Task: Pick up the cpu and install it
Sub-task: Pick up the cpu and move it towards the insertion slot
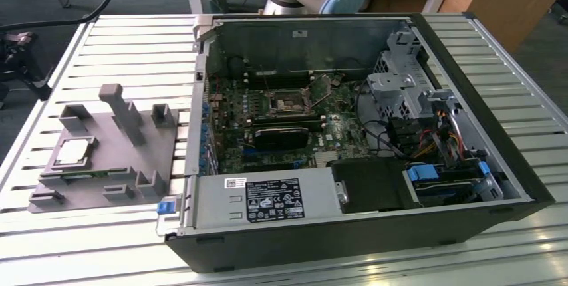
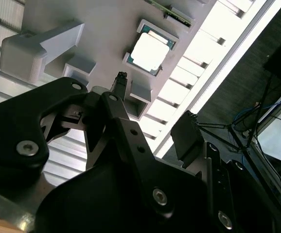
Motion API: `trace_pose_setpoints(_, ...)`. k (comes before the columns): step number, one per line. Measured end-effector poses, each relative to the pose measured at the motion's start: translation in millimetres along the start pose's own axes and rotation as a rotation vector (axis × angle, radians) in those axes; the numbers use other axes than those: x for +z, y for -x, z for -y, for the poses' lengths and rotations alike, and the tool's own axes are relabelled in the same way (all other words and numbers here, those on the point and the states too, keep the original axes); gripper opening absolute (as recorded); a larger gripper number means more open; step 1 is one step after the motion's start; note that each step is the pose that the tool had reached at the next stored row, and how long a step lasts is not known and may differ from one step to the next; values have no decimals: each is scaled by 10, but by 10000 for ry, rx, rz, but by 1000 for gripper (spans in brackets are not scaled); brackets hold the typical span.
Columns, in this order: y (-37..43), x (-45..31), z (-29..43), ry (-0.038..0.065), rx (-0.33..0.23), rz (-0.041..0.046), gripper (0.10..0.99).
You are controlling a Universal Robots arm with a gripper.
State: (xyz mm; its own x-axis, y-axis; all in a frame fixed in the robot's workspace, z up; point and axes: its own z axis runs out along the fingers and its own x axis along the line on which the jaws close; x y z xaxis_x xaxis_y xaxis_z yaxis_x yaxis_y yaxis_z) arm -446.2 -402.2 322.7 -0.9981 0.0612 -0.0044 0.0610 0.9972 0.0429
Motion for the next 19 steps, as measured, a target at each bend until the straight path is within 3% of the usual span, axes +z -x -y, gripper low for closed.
trace_pose_setpoints(19,0,76,3,1,0,0,647)
